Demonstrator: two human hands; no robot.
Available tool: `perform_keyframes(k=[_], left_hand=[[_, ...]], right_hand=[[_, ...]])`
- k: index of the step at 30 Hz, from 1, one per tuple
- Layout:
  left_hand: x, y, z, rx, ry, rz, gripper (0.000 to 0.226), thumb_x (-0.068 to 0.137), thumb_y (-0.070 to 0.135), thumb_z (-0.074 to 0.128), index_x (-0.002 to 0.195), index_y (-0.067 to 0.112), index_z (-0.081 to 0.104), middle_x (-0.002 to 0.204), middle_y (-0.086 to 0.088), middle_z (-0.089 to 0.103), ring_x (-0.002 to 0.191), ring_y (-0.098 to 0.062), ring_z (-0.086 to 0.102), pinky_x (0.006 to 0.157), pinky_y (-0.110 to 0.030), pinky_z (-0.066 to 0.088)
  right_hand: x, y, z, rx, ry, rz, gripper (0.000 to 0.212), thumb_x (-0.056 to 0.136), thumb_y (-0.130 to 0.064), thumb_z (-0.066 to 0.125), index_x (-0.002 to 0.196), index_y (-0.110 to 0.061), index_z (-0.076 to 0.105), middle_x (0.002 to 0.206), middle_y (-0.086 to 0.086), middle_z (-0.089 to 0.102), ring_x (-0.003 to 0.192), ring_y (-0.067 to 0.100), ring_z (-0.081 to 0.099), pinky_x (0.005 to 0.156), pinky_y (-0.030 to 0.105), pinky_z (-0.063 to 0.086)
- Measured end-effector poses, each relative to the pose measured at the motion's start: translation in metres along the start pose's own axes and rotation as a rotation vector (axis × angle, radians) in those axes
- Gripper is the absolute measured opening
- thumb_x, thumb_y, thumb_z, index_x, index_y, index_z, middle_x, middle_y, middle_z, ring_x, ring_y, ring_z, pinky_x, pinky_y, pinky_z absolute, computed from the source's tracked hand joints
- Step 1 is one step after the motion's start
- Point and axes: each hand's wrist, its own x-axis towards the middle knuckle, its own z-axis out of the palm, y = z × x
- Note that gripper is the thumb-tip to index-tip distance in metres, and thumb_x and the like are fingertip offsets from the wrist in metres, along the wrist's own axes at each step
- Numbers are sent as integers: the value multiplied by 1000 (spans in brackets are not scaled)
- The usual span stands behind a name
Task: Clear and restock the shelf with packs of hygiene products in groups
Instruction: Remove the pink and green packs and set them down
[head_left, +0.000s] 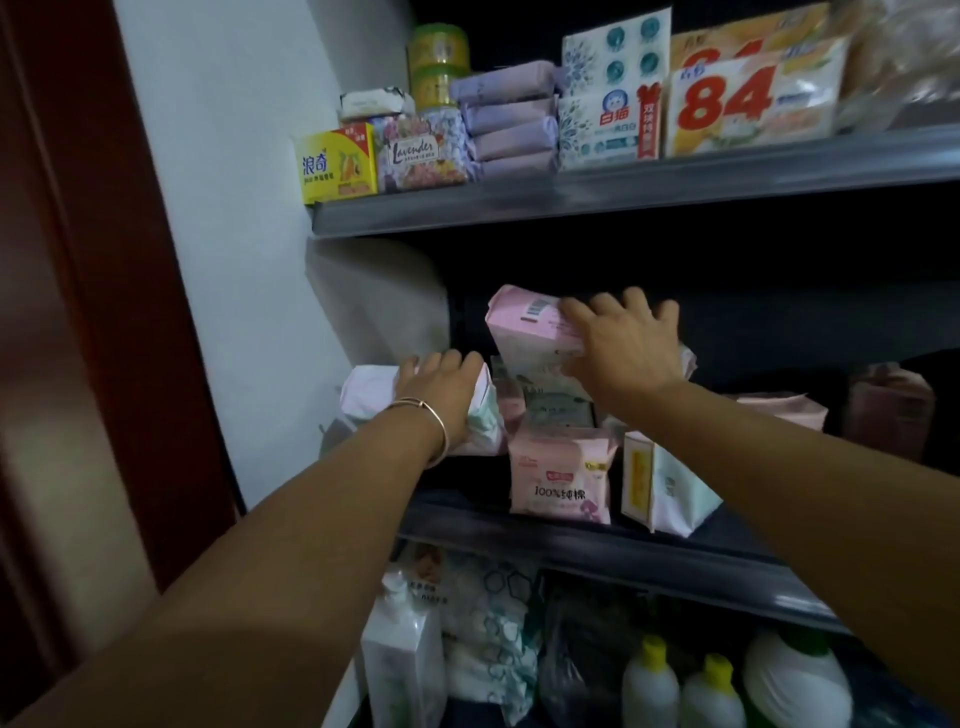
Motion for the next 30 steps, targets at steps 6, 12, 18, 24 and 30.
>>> perform_keyframes(k=[6, 12, 18, 24, 30], left_hand=[[-76, 15, -30, 28, -39, 19, 60, 80, 11, 58, 133, 11, 31, 136, -10, 36, 128, -28, 33, 108, -38, 22], [-173, 33, -4, -80, -133, 81, 67, 76, 8, 65, 134, 12, 32, 133, -10, 43, 123, -29, 41, 98, -34, 30], [-246, 44, 67, -143, -300, 140, 61, 82, 9, 64, 135, 10, 33, 133, -11, 46, 121, -28, 46, 91, -31, 31], [-294, 43, 194, -223, -420, 207, 22, 76, 4, 63, 73, 16, 44, 108, -16, 60, 104, -30, 59, 91, -37, 43], [-338, 43, 297, -384, -288, 254, 17, 67, 26, 61, 77, 13, 64, 72, -4, 65, 64, -22, 65, 62, -23, 52]], right_hand=[[-51, -8, -45, 130, -64, 19, 58, 88, -37, 58, 140, -23, 35, 130, 6, 47, 121, 30, 36, 98, 46, 28], [-137, -28, -45, 210, -258, -19, 56, 89, -43, 57, 136, -20, 38, 135, 10, 45, 127, 32, 34, 102, 48, 26], [-212, -57, 16, 224, -535, -22, 59, 89, -45, 56, 138, -19, 36, 140, 10, 39, 131, 32, 31, 104, 50, 26], [-276, -105, 119, 284, -750, -76, 58, 91, -43, 51, 140, -19, 32, 141, 10, 37, 130, 32, 30, 104, 49, 25], [-318, -153, 214, 398, -945, -95, 60, 90, -34, 53, 142, -18, 27, 142, 7, 33, 129, 29, 27, 104, 46, 24]])
